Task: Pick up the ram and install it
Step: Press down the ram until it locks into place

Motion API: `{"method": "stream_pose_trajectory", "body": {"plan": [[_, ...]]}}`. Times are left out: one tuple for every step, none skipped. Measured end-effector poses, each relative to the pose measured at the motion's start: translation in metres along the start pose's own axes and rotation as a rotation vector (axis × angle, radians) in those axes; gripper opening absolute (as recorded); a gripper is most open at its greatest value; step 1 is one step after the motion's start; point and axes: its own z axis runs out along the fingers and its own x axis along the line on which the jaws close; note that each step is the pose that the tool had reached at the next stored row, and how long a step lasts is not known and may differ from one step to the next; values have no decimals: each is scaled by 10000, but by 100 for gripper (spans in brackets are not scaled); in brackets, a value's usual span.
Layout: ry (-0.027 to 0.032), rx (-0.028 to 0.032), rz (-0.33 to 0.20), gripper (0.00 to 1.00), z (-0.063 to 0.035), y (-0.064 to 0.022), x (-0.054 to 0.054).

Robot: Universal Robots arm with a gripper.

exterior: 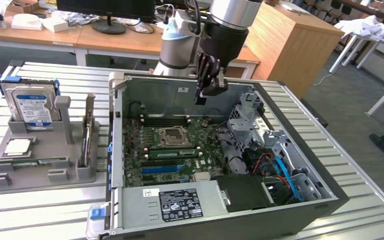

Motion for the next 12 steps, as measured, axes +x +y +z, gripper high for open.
{"method": "stream_pose_trajectory", "body": {"plan": [[0,0,0,10,0,0,0],[0,0,0,10,0,0,0],[0,0,0,10,0,0,0],[0,0,0,10,0,0,0],[0,0,0,10,0,0,0],[1,0,-2,10,0,-4,0],[1,-1,-2,10,-1,-10,0],[1,-1,-1,10,-1,-22,0],[1,-1,0,10,-2,-38,0],[0,-1,1,10,-2,-56,0],[0,-3,0,10,-3,-76,0],[0,-4,0,10,-3,-96,0]]}}
